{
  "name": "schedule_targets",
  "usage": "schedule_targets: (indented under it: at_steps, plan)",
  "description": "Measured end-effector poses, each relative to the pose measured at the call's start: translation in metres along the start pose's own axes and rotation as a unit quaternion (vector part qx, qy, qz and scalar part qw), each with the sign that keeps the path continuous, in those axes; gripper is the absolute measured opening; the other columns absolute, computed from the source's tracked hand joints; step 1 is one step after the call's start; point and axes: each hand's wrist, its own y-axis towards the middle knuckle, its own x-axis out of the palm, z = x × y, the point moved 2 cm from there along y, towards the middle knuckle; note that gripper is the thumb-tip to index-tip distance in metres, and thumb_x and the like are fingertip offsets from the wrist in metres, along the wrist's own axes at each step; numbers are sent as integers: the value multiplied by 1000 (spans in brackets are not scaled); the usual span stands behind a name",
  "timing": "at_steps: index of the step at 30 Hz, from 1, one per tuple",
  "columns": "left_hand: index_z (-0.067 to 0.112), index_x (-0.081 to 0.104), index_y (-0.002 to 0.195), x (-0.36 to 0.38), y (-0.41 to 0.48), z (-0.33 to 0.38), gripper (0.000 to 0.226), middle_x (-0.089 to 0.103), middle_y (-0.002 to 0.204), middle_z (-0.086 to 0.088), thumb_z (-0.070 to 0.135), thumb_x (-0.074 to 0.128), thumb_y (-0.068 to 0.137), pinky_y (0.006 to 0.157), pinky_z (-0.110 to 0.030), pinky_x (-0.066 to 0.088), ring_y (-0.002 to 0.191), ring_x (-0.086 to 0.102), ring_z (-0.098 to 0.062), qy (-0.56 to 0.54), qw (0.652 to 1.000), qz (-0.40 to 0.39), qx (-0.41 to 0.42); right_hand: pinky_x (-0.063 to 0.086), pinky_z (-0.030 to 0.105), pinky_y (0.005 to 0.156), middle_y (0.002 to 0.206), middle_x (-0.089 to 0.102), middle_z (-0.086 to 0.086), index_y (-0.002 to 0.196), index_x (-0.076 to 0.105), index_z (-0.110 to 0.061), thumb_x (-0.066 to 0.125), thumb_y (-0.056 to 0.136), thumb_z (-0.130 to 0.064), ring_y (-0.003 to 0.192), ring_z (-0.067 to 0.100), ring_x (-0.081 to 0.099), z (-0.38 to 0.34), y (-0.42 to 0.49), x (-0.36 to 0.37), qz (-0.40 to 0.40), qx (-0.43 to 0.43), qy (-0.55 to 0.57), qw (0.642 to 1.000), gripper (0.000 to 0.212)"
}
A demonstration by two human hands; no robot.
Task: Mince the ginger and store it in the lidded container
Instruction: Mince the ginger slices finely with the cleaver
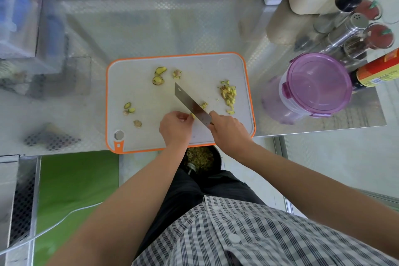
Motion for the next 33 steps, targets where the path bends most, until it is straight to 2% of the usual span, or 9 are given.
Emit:
schedule_targets:
  at_steps: [7, 12, 19, 23, 26, 30, 33]
  plan:
    - [20, 77, 81, 2, 2, 1, 13, 74, 85, 0, 29, 67, 81, 64, -23, 40, 82, 66, -23, -5, 999, -20, -45, 33, 34, 60, 79, 44, 3, 106, 43, -9, 38, 100, -19, 69, 27, 42, -5, -3, 6, 7, 13, 10, 1000, 13]
    - [22, 77, 84, 1, 3, 1, 14, 74, 87, 1, 31, 67, 82, 65, -24, 42, 84, 66, -23, -1, 999, -24, -48, 33, 35, 60, 79, 45, 3, 105, 42, -10, 38, 99, -16, 69, 27, 43, -7, -1, 10, 4, 26, 8, 1000, 9]
    - [23, 77, 87, 0, 4, 2, 21, 74, 84, 2, 42, 68, 80, 61, -24, 39, 81, 65, -22, 12, 998, -31, -45, 34, 35, 61, 81, 45, 3, 103, 43, -10, 42, 96, -9, 77, 30, 53, -11, 10, 19, 7, 45, 20, 999, 7]
    - [20, 77, 85, 0, 3, 0, 16, 74, 83, 1, 31, 65, 82, 63, -24, 43, 81, 67, -20, 22, 999, -37, -22, 35, 34, 60, 82, 53, 8, 111, 44, -6, 40, 100, -22, 71, 27, 45, -5, 19, 17, 49, 67, 104, 991, 19]
    - [14, 74, 85, -5, 3, -3, 20, 72, 84, 1, 28, 59, 85, 69, -26, 45, 80, 64, -19, 19, 1000, -5, -19, 37, 34, 57, 71, 51, 8, 113, 46, -3, 42, 98, -21, 66, 28, 48, -1, 15, 15, 75, 46, 140, 986, 24]
    - [13, 60, 87, -17, -1, -4, 17, 58, 80, 5, 25, 50, 93, 70, -27, 35, 77, 50, -17, 8, 997, 74, -30, 33, 33, 56, 65, 45, 5, 97, 46, -5, 44, 97, -19, 61, 27, 44, -9, -1, 21, 40, -3, 153, 987, 14]
    - [14, 57, 87, -18, -2, 2, 17, 56, 79, 5, 25, 47, 95, 68, -29, 34, 75, 49, -18, 14, 996, 83, -18, 31, 31, 55, 59, 38, -1, 86, 36, -11, 44, 96, -16, 60, 26, 43, -1, -3, 28, 28, 7, 157, 987, 14]
